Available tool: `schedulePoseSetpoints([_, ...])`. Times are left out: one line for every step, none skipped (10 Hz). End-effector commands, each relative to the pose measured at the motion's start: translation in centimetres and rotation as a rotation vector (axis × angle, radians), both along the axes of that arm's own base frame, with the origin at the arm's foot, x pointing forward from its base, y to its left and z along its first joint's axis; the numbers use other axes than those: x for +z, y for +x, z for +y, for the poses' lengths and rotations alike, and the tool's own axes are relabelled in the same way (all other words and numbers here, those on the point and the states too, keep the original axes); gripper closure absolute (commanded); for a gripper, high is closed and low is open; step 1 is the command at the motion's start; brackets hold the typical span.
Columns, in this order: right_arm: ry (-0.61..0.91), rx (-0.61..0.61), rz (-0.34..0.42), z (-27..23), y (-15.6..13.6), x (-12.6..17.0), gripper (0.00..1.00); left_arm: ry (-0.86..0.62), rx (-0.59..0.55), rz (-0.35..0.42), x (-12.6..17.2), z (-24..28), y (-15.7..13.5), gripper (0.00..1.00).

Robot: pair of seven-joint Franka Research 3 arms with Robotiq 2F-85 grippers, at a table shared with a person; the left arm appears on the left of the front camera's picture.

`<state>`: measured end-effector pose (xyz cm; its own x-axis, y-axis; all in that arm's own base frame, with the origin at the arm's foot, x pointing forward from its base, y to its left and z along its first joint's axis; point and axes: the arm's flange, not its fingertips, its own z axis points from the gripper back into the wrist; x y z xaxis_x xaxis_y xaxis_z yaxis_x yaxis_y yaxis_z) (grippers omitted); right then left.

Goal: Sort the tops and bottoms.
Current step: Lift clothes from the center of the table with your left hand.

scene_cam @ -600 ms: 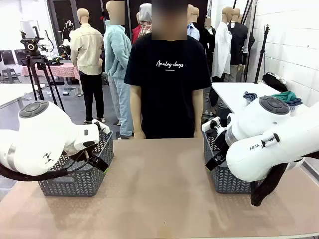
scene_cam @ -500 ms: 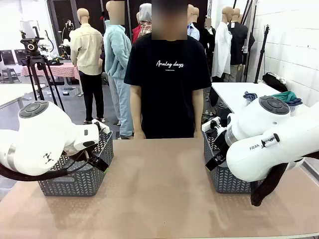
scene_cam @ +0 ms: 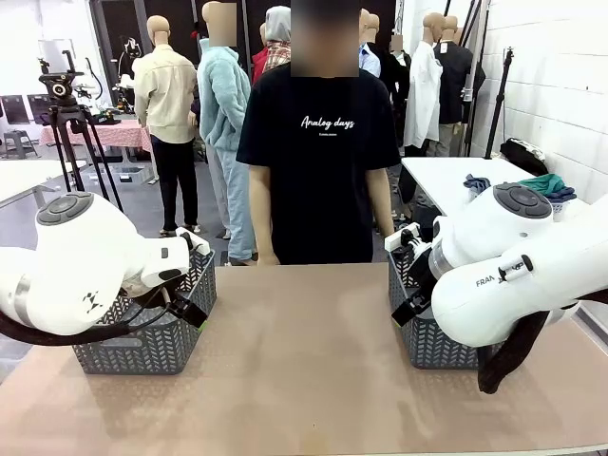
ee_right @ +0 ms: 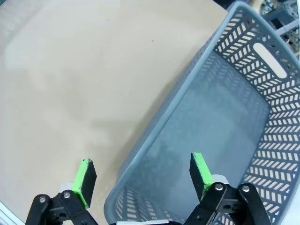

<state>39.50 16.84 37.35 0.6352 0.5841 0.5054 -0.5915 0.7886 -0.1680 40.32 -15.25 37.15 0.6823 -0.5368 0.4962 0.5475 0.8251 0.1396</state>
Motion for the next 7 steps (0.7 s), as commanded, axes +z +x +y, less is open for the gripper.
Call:
schedulePoseSetpoints([0.002,-0.002,0.001,-0.02,0.01,0.0,0.0,-0.001,0.002,0.0,0.0,0.12,0.04,0.0])
schedulePoseSetpoints([0.002,-0.002,0.001,-0.02,0.01,0.0,0.0,-0.001,0.002,0.0,0.0,0.12,0.04,0.0])
schedulePoseSetpoints([0.002,-0.002,0.001,-0.02,0.01,0.0,0.0,-0.001,0.002,0.0,0.0,0.12,0.04,0.0])
schedulePoseSetpoints([0.002,-0.002,0.001,-0.02,0.01,0.0,0.0,-0.001,0.002,0.0,0.0,0.12,0.04,0.0])
schedulePoseSetpoints([0.002,-0.002,0.001,-0.02,0.01,0.0,0.0,-0.001,0.002,0.0,0.0,0.12,0.04,0.0])
schedulePoseSetpoints([0.002,-0.002,0.001,-0.02,0.01,0.0,0.0,-0.001,0.002,0.0,0.0,0.12,0.04,0.0])
schedulePoseSetpoints([0.002,-0.002,0.001,-0.02,0.01,0.0,0.0,-0.001,0.002,0.0,0.0,0.12,0.04,0.0])
